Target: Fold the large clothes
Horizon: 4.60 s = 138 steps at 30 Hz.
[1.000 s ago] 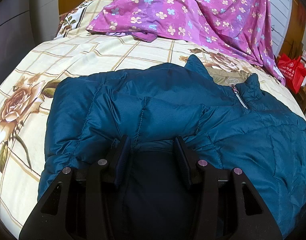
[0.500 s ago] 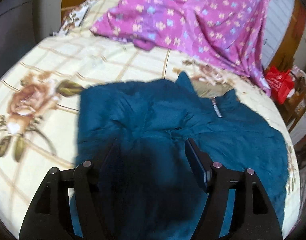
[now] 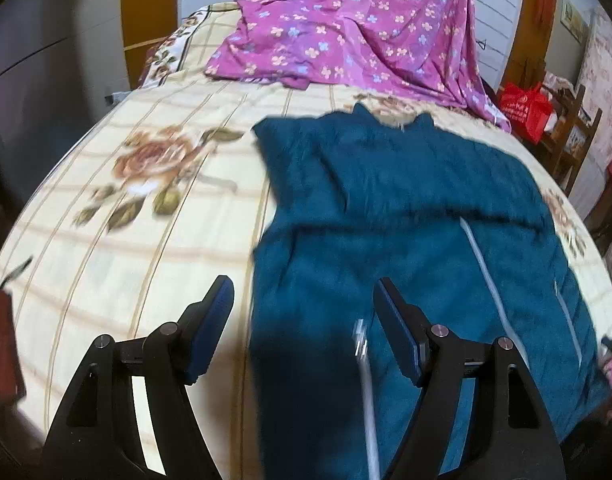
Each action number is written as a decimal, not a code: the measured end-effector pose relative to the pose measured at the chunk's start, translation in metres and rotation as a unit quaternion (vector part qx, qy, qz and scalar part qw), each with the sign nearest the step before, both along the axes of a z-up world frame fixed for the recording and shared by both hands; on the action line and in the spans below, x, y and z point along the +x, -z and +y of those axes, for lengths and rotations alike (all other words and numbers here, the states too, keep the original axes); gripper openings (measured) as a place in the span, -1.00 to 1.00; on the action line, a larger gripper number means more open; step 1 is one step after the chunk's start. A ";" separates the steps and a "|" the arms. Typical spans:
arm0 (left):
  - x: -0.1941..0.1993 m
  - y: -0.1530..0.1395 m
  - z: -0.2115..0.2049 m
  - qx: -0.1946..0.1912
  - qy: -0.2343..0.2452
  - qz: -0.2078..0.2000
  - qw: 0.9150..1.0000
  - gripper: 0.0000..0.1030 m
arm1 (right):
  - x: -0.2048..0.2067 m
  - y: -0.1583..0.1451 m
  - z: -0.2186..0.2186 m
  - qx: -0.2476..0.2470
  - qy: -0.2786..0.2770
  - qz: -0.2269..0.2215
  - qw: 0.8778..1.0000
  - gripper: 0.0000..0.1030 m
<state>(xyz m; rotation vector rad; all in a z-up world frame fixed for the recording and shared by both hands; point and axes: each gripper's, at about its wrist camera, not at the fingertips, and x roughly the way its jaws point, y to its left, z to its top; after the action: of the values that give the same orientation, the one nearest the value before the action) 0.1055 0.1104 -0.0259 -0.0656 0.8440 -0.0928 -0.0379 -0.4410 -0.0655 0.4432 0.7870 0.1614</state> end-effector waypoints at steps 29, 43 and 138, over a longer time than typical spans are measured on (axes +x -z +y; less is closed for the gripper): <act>-0.126 0.055 0.075 -0.072 -0.065 0.017 0.995 0.41 | -0.012 0.032 0.015 0.126 -0.091 0.005 0.988 0.55; -0.148 0.079 0.000 -0.127 0.047 0.056 0.989 0.46 | -0.007 0.028 0.028 0.089 -0.091 0.002 0.992 0.69; -0.271 -0.086 0.060 -0.185 0.089 -0.182 0.962 -0.87 | -0.190 -0.150 0.051 -0.018 -0.064 -0.203 0.977 -0.76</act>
<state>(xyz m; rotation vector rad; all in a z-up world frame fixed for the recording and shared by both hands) -0.1652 0.1708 0.0600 -0.3156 0.4530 -0.4195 -0.2284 -0.3897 0.0848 0.3093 0.4160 0.3460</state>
